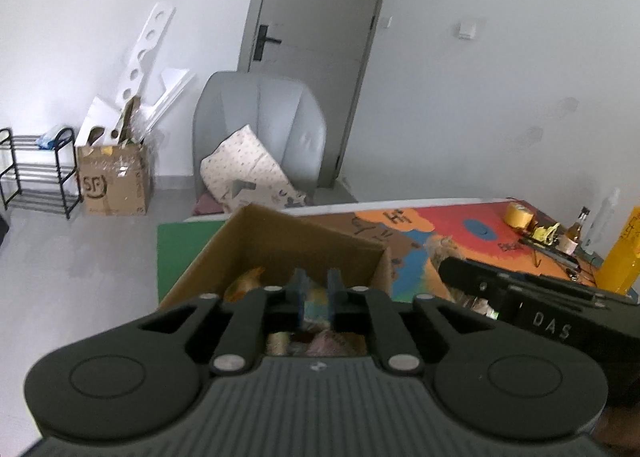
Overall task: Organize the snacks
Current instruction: 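Carry pink packet and candy packet into the cardboard box and release both, then move both open grippers back over the white bread pack and green packet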
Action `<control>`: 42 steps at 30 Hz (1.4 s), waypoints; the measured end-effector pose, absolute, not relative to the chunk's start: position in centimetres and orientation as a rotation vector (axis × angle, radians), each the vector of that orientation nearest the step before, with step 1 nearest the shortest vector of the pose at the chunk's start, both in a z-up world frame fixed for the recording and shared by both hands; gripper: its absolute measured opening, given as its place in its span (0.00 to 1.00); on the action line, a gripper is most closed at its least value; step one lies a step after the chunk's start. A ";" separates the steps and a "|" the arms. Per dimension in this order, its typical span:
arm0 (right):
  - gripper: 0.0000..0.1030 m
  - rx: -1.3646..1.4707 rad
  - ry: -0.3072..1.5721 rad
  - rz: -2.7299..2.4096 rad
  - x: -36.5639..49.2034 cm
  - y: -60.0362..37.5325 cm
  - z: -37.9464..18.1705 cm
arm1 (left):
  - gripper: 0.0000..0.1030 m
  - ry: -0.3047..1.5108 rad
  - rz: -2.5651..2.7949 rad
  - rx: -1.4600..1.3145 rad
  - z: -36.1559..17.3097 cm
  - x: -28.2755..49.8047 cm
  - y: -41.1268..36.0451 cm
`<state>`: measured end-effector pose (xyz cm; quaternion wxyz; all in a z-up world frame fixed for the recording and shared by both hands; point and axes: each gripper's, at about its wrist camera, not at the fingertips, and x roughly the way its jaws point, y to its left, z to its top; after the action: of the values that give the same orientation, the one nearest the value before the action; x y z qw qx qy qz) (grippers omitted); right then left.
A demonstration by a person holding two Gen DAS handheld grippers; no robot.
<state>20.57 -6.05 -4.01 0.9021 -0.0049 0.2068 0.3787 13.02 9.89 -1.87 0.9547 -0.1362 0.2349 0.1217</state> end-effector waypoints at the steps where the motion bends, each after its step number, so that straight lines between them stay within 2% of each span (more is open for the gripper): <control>1: 0.15 -0.014 0.428 0.787 20.5 -5.8 -4.0 | 0.31 0.480 0.255 -0.278 -2.0 12.9 10.1; 4: 0.15 -0.020 0.428 0.795 20.7 -5.1 -3.9 | 0.57 0.469 0.283 -0.282 -2.2 12.3 10.5; 7: 0.15 -0.022 0.431 0.802 20.9 -4.4 -3.8 | 0.68 0.460 0.287 -0.284 -2.2 11.7 11.0; 13: 0.15 -0.027 0.437 0.805 21.4 -2.7 -3.6 | 0.79 0.445 0.312 -0.294 -2.5 11.2 12.1; 15: 0.18 -0.016 0.440 0.798 21.6 -2.4 -3.6 | 0.81 0.439 0.327 -0.301 -2.5 11.0 12.6; 17: 0.28 0.000 0.437 0.785 21.7 -2.3 -3.6 | 0.81 0.431 0.337 -0.298 -2.4 10.9 12.9; 22: 0.44 0.006 0.457 0.768 21.5 -2.5 -3.8 | 0.87 0.403 0.354 -0.298 -2.2 10.5 13.2; 26: 0.63 -0.004 0.453 0.750 20.9 -3.2 -3.9 | 0.88 0.396 0.344 -0.300 -2.3 10.2 12.9; 33: 0.84 0.000 0.434 0.707 20.2 -5.1 -3.6 | 0.88 0.440 0.297 -0.305 -2.2 10.3 11.4; 35: 0.93 0.006 0.429 0.696 20.0 -5.9 -3.4 | 0.88 0.450 0.283 -0.299 -2.2 10.3 10.9; 38: 0.98 0.014 0.429 0.678 19.8 -7.0 -3.4 | 0.88 0.456 0.268 -0.283 -2.2 10.3 10.0; 42: 1.00 0.027 0.437 0.658 19.7 -8.6 -3.5 | 0.88 0.465 0.252 -0.266 -1.9 10.5 8.8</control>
<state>19.68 -8.55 -3.50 0.9229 0.0130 0.2129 0.3205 10.45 8.79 -1.90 0.9565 -0.1309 0.2292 0.1240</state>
